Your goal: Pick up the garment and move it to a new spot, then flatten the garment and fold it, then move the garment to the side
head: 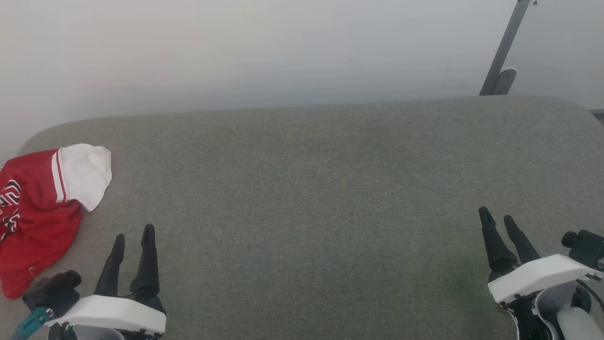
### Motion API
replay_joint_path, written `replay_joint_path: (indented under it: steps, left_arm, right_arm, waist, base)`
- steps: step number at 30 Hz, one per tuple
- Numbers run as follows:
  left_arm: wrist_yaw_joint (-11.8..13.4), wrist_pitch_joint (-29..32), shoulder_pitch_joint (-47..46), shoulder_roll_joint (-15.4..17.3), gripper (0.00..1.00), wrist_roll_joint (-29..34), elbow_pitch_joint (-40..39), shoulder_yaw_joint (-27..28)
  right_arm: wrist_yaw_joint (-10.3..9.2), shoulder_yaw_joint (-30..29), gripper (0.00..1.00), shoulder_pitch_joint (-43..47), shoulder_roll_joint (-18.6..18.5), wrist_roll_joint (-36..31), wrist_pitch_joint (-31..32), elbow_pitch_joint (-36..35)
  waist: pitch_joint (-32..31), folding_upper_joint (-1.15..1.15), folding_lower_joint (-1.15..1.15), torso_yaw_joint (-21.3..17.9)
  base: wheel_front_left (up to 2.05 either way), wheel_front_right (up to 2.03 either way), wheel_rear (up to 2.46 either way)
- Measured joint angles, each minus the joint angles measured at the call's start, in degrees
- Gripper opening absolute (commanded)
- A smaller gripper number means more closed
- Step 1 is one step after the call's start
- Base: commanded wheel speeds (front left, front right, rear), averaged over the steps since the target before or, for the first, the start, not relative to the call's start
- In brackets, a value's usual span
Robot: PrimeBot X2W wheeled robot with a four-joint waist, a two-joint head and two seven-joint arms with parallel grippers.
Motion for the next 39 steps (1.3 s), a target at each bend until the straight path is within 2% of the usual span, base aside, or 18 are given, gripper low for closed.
replay_joint_path:
  steps: [20,39]
  left_arm:
    - [-0.76,-2.75,1.08,-0.34,1.00,11.31,-1.19,0.37]
    - [-1.03,-4.86,1.38,-0.21,1.00,18.92,-2.66,0.71]
  right_arm:
    - [0.00,0.85,1.00,-0.77,-1.27,-9.16,-1.80,0.09]
    - [0.01,1.93,1.00,-0.95,-2.24,-15.39,-3.28,0.07]
  waist:
    - [-0.29,0.00,0.00,-0.41]
    - [-0.84,0.00,0.00,-0.42]
  base:
    - [0.00,0.00,0.00]
    - [0.00,0.00,0.00]
